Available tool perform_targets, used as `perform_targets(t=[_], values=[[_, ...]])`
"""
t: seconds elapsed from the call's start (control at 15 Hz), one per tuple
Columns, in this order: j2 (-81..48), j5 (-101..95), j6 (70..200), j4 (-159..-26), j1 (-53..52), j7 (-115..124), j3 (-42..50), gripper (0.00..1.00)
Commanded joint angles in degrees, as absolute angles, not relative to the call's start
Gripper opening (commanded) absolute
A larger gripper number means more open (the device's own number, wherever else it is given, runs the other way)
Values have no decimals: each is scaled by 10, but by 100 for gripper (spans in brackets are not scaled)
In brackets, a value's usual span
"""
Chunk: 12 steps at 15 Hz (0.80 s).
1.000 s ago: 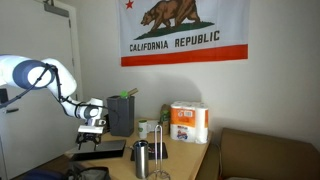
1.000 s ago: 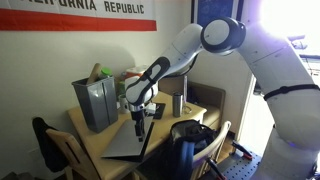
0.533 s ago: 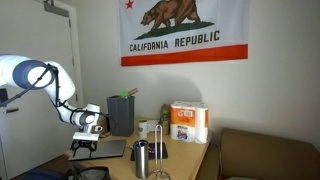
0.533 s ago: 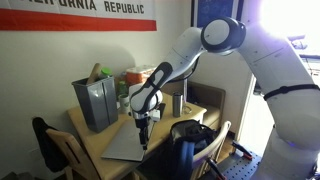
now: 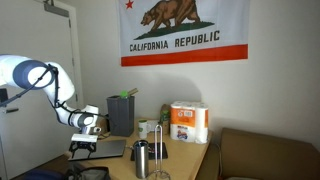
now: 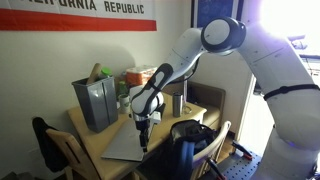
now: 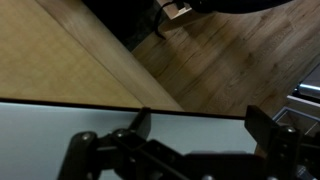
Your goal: Close the laptop on the table
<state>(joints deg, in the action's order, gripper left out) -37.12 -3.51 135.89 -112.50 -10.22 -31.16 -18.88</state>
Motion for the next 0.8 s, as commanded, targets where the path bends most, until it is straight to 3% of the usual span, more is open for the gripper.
perform_targets(t=[0.0, 0.73], values=[[-359, -35, 1382, -1136, -97, -306, -192, 100], [-200, -10, 1267, -1137, -60, -311, -185, 100]])
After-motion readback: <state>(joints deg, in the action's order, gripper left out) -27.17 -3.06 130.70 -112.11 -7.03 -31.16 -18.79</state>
